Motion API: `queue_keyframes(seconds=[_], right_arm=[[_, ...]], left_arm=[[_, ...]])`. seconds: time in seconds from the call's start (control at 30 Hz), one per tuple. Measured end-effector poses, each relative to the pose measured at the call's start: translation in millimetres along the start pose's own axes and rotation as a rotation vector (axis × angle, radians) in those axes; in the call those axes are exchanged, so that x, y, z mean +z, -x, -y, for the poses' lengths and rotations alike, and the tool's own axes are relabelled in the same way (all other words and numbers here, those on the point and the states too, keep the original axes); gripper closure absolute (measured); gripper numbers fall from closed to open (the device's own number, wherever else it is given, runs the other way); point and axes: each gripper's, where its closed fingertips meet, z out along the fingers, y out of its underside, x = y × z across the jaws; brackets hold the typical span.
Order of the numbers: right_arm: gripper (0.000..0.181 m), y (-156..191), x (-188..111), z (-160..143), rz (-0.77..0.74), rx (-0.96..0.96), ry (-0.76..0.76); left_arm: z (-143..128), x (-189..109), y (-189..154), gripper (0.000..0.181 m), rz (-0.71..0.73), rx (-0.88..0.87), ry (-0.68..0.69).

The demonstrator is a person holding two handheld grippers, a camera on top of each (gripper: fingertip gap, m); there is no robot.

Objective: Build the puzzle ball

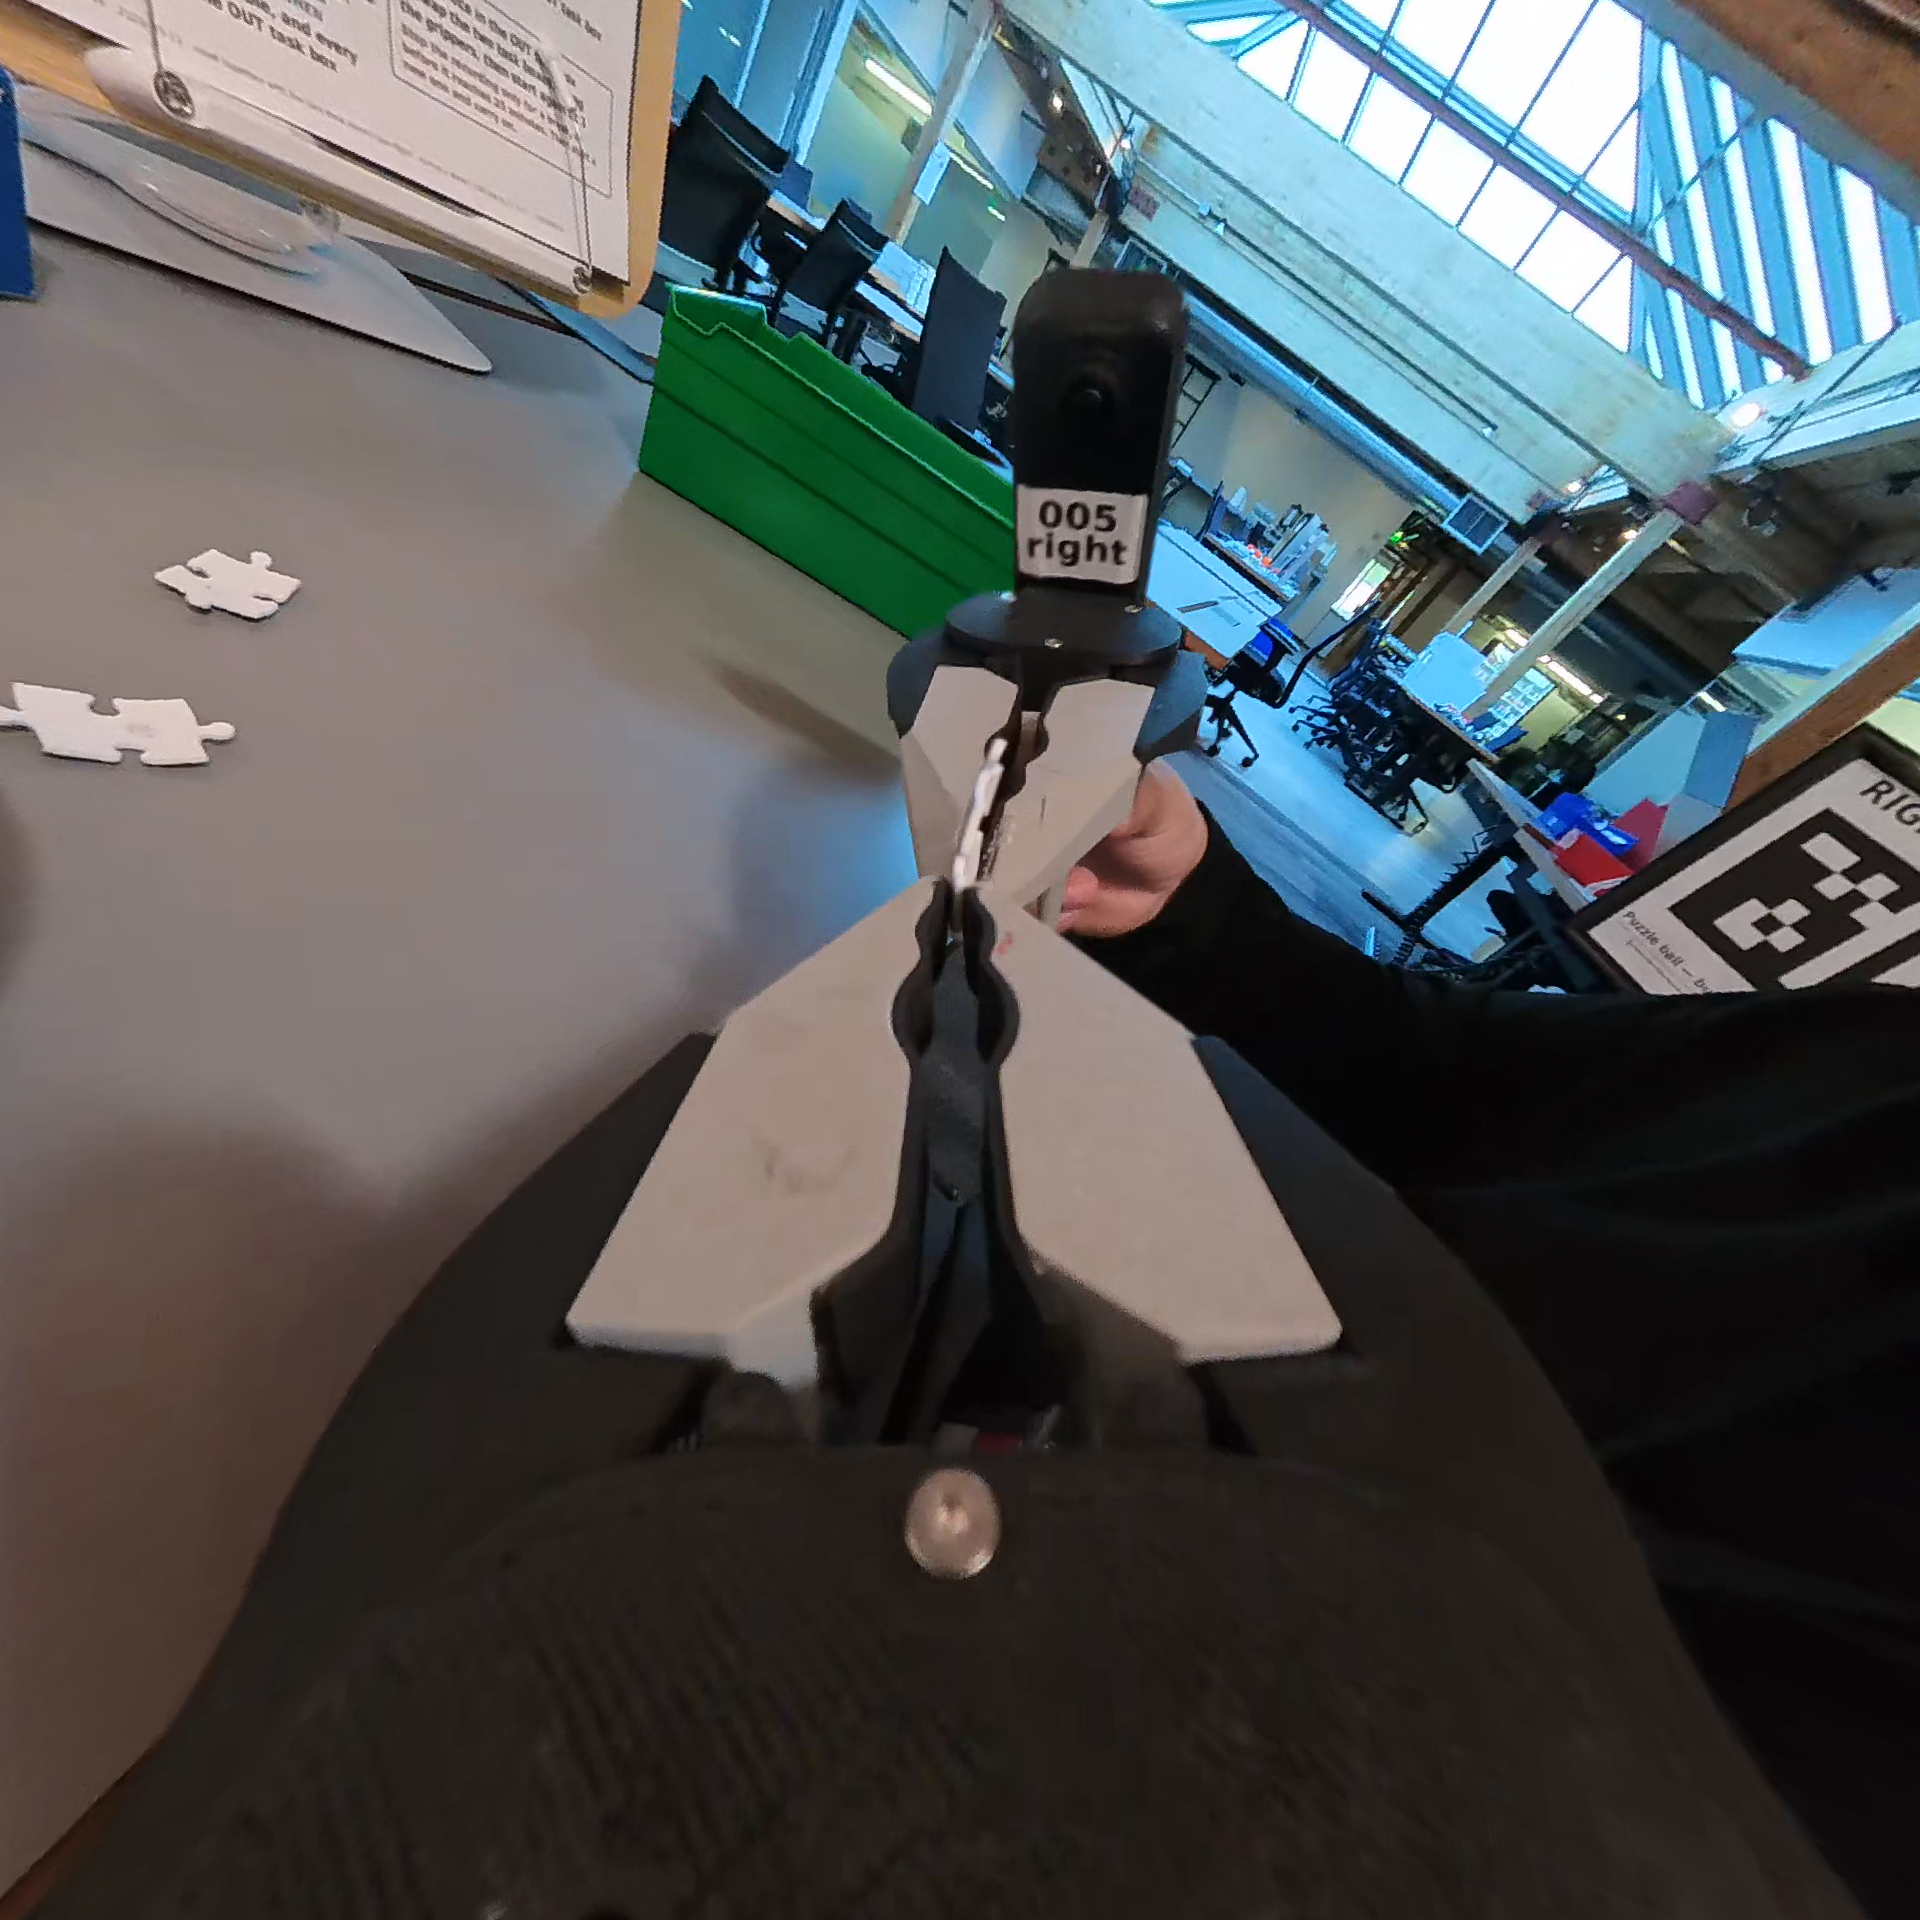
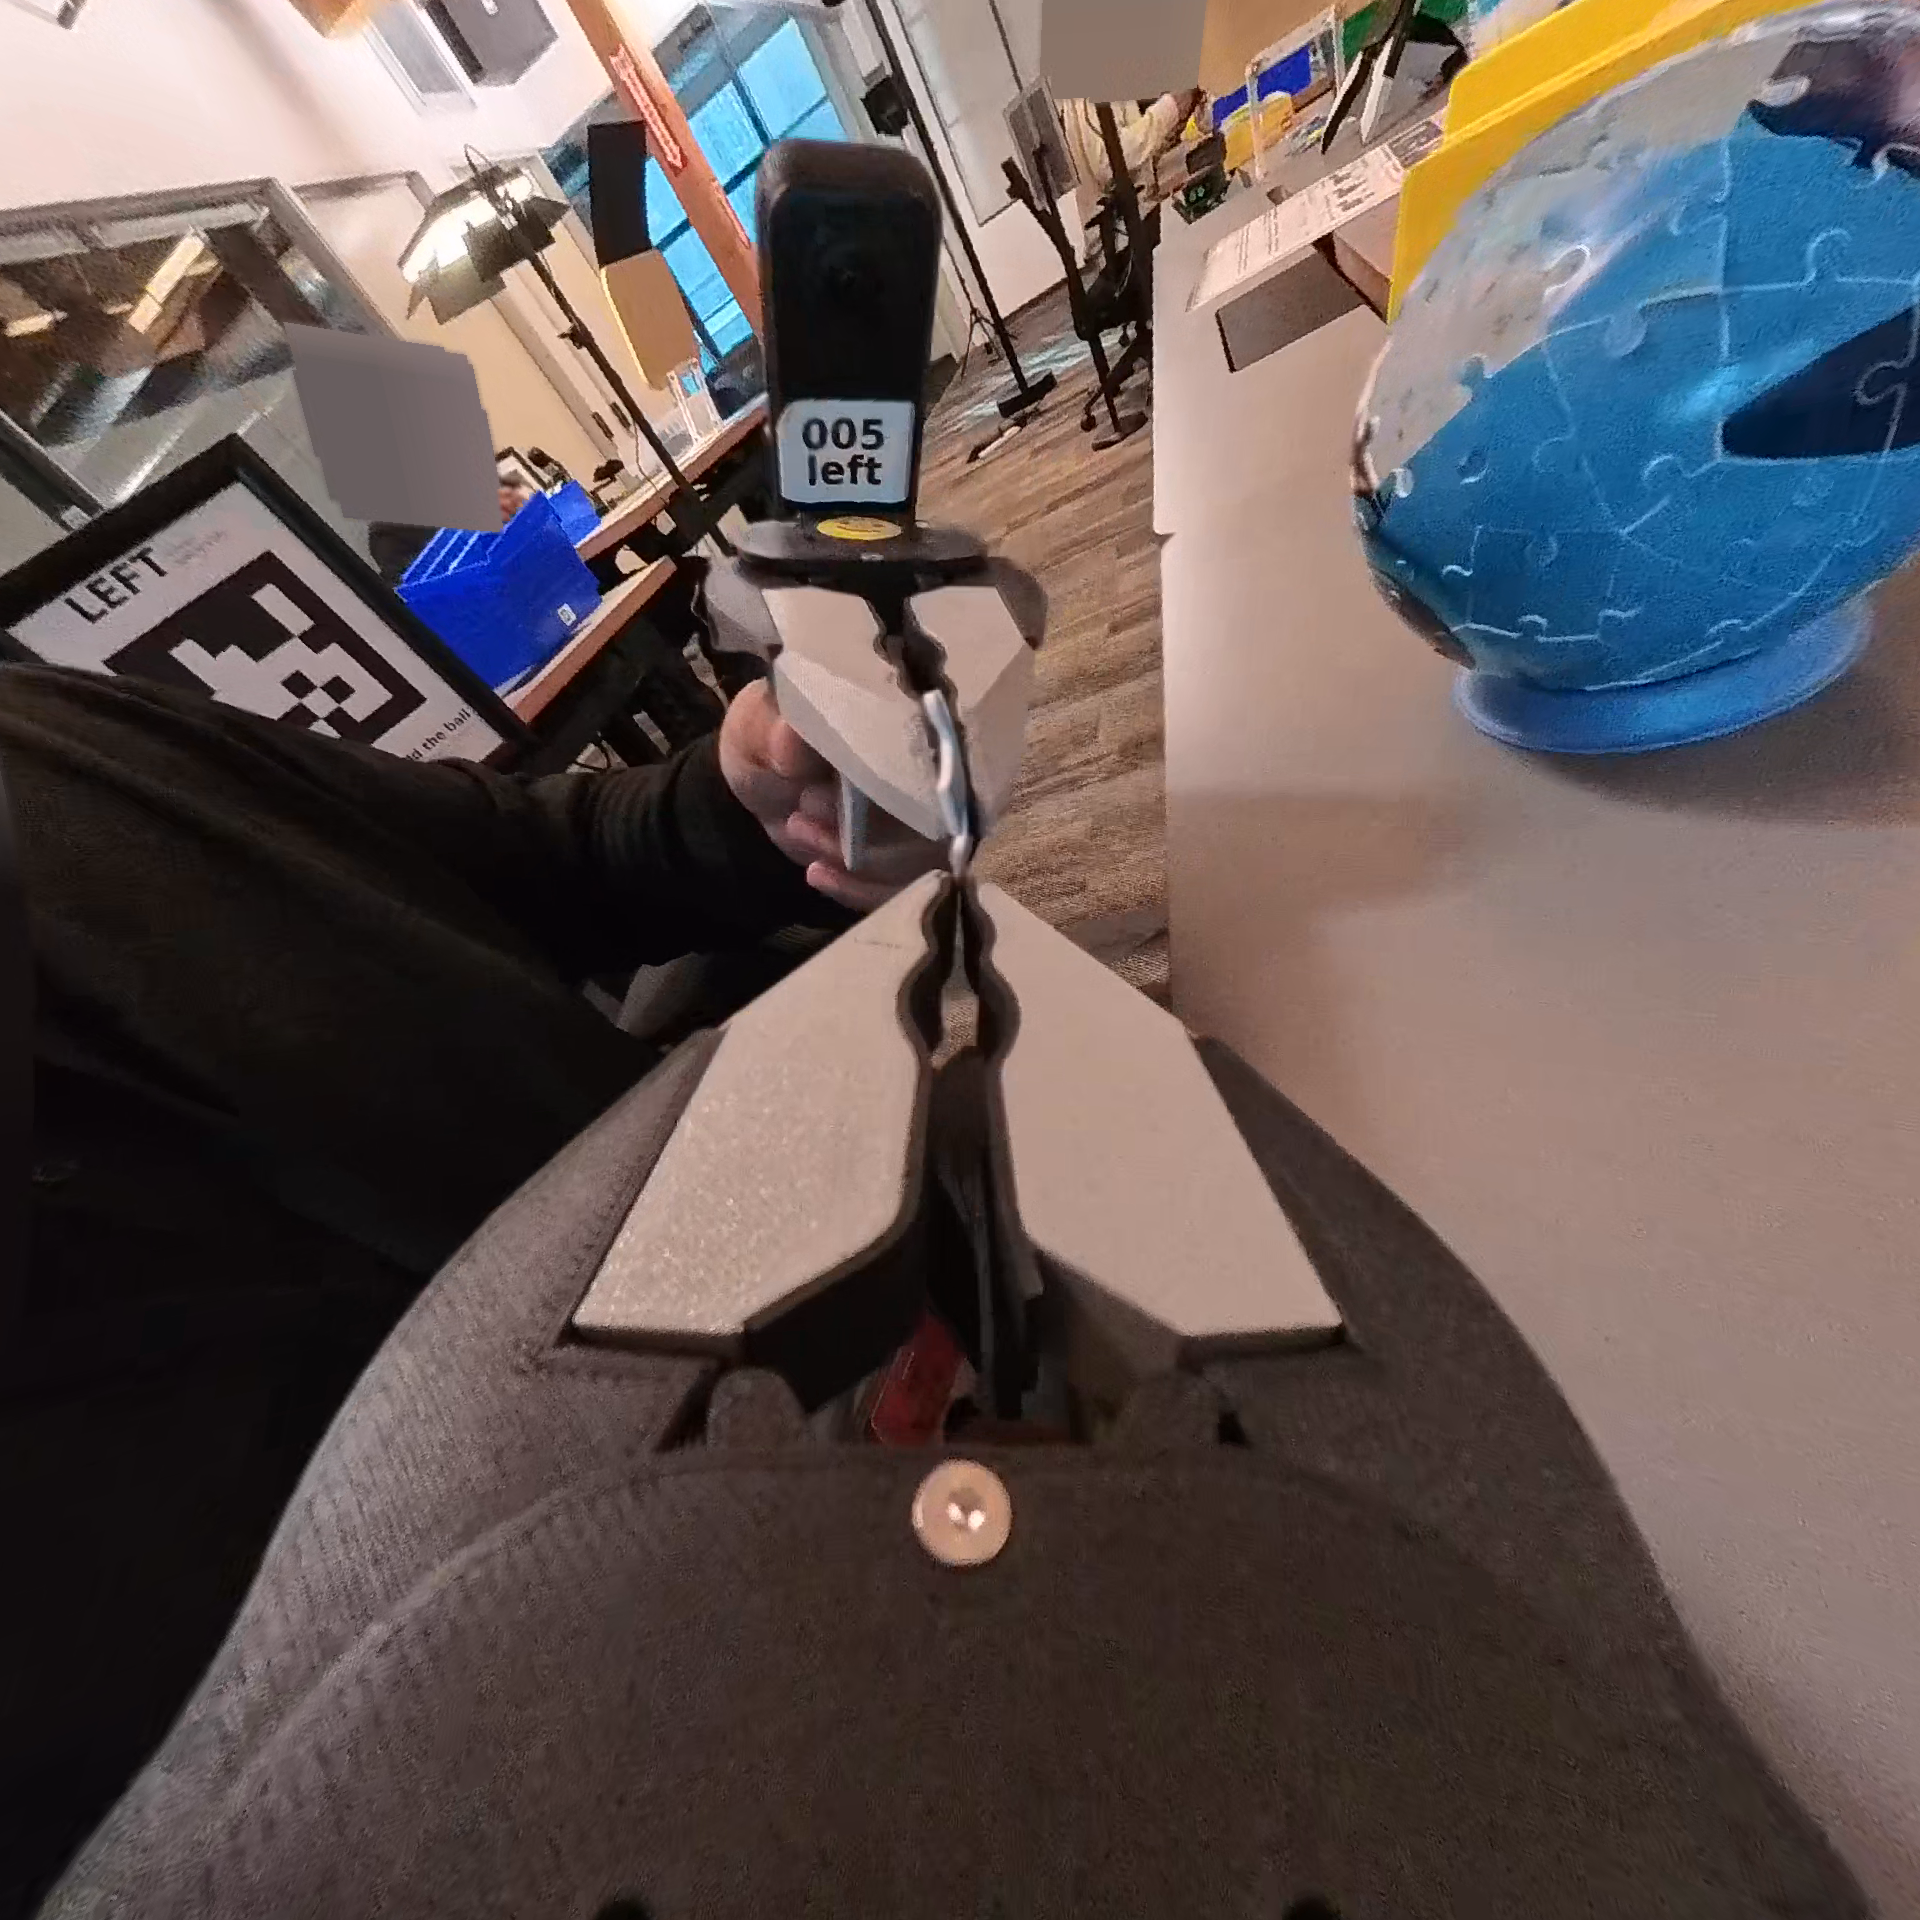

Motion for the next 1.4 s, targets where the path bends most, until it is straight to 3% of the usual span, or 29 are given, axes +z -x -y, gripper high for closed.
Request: queue_keyframes(seconds=[0.13, 0.37, 0.83, 0.9, 1.0, 1.3, 1.4], right_arm=[[0.181, -1, -2, 2, -0.041, -0.046, 0.02], [0.181, 1, -4, 15, -0.123, -0.111, 0.022], [0.181, 0, -9, 25, -0.073, -0.029, -0.09], [0.156, -7, -12, 27, -0.108, -0.01, -0.109], [0.181, -1, -12, 28, -0.077, -0.038, -0.113], [0.181, 0, -8, 33, -0.183, -0.185, -0.024], [0.181, -5, -12, 34, -0.246, -0.229, 0.029]], left_arm=[[-5, 1, -1, 0.181, -0.008, 0.008, 0.008], [5, -1, -4, 0.181, -0.143, -0.167, -0.132], [10, -6, 1, 0.181, -0.099, -0.151, -0.174], [12, -7, 0, 0.181, -0.101, -0.141, -0.193], [9, -6, 3, 0.181, -0.079, -0.138, -0.175], [14, -14, 3, 0.18, -0.094, -0.167, -0.173], [18, -26, 8, 0.17, -0.037, -0.1, -0.158]])
